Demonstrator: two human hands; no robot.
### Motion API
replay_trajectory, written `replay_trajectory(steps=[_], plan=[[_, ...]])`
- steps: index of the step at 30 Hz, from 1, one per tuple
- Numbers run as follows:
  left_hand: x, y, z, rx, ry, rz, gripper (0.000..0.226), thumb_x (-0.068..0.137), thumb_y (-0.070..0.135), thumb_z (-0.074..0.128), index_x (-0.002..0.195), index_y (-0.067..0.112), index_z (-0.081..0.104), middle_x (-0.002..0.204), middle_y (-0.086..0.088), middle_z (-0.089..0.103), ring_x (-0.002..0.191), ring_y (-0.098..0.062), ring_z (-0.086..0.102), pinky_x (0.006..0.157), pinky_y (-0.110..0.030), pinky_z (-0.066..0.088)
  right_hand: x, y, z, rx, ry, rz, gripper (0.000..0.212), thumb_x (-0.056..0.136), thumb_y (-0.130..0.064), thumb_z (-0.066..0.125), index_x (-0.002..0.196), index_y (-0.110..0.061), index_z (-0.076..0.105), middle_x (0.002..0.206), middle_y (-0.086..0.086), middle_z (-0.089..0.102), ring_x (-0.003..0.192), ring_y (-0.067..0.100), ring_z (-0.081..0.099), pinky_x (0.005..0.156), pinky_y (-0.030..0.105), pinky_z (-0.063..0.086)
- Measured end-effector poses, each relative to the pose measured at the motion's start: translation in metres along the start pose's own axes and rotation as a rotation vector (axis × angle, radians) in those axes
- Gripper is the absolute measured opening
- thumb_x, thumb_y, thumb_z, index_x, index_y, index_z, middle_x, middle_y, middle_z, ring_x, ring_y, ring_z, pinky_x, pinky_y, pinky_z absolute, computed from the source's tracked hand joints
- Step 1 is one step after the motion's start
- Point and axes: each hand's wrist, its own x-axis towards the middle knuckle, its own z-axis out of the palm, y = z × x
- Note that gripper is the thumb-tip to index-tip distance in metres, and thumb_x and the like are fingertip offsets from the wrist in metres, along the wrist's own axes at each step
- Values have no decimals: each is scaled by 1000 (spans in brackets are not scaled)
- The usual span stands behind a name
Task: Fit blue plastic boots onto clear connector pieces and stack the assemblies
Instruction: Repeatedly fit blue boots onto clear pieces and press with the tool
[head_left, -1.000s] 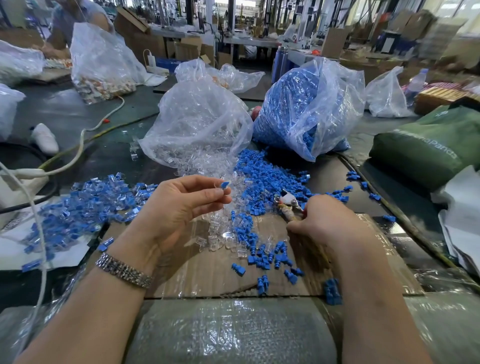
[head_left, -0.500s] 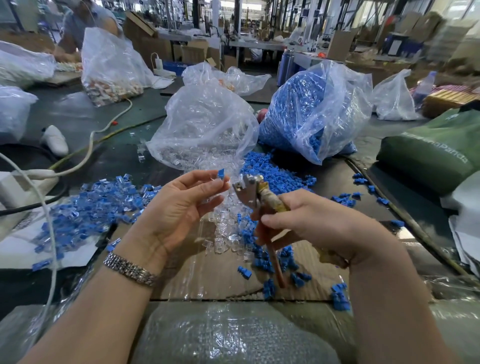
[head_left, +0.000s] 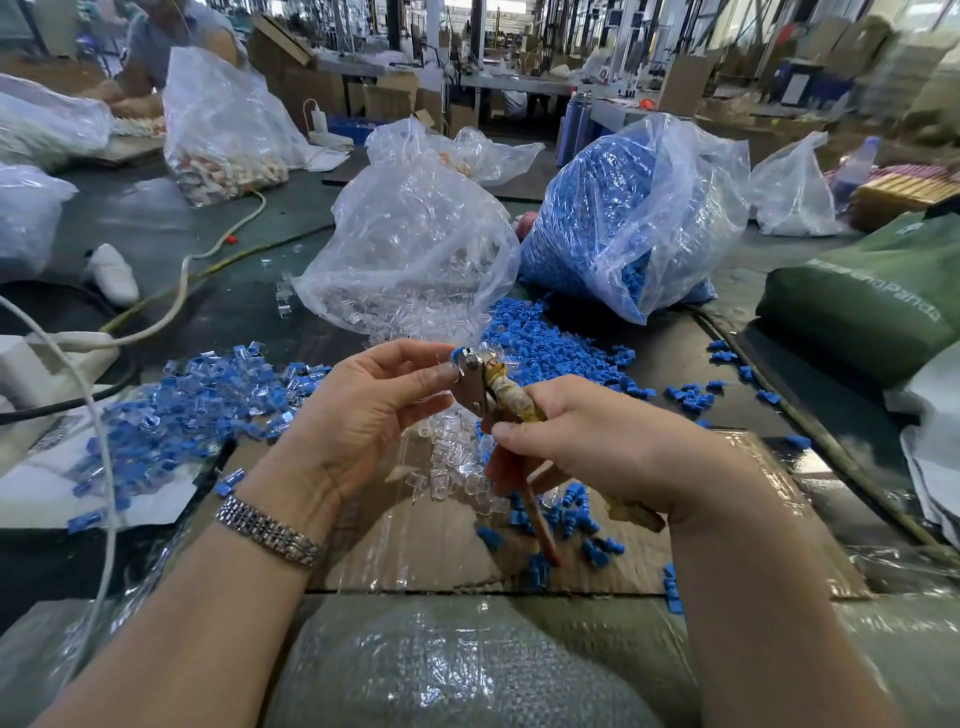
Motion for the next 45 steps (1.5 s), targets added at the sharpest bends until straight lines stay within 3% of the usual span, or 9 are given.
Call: replay_trajectory(steps=[10,16,19,23,28,31,34,38,45], plan=[[-2,-1,2,83,45,32,22,70,15,79,91,13,82,107,-13,77,96,-22,74,82,-29,61,7,6,3,-77,49,-50,36,107,-39,49,87,-9,53,79,20,72,58,24,69,61,35,56],[-2,3,-12,167,144,137,20,72,22,84,92,22,81,101,-8,78,94,-19,73,80,-29,60,6,8,-3,-115,137,-55,35,99,-45,60,88,-11,59,81,11,73,64,20,70,67,41,59],[-1,6,-33,643,496,218,14,84,12,79,83,24,73,91,-1,76,83,-14,70,70,-21,53,2,26,-25,-371,331,74,34,93,-52,65,80,-22,55,72,1,62,57,14,56,51,32,41],[-3,11,-44,1255,871,267,27,82,7,66,105,21,67,116,-14,59,109,-35,55,94,-49,46,4,60,-39,-551,473,381,29,90,-43,66,81,-17,57,77,4,61,69,18,57,55,31,38],[-6,3,-21,1197,302,143,24,85,6,68,99,25,74,92,8,70,84,-6,65,71,-20,47,13,72,-32,-549,437,458,41,88,-50,70,78,-12,60,80,6,61,76,24,60,56,33,38],[-6,-1,-16,1222,103,78,22,84,10,75,96,28,73,91,14,71,81,3,63,73,-15,50,11,69,-32,-624,470,420,47,86,-54,73,102,-12,60,116,8,51,108,28,54,85,41,50],[-7,-3,-13,1272,34,49,25,84,12,78,99,30,71,98,12,68,86,-2,64,82,-27,54,-2,59,-34,-516,368,174,27,83,-45,81,96,-27,66,109,-2,61,99,15,57,83,33,50],[-6,-7,-14,1314,14,60,23,84,16,78,98,32,70,88,13,65,78,2,60,68,-15,45,-12,47,-26,-398,37,62,15,79,-39,85,85,-33,73,88,-11,68,84,4,62,71,24,49],[-1,-14,-11,1371,68,116,15,87,24,78,87,36,69,85,19,59,76,5,54,63,-17,40,3,47,-12,-586,126,96,4,86,-29,79,88,-30,76,84,-14,68,83,2,61,69,22,46]])
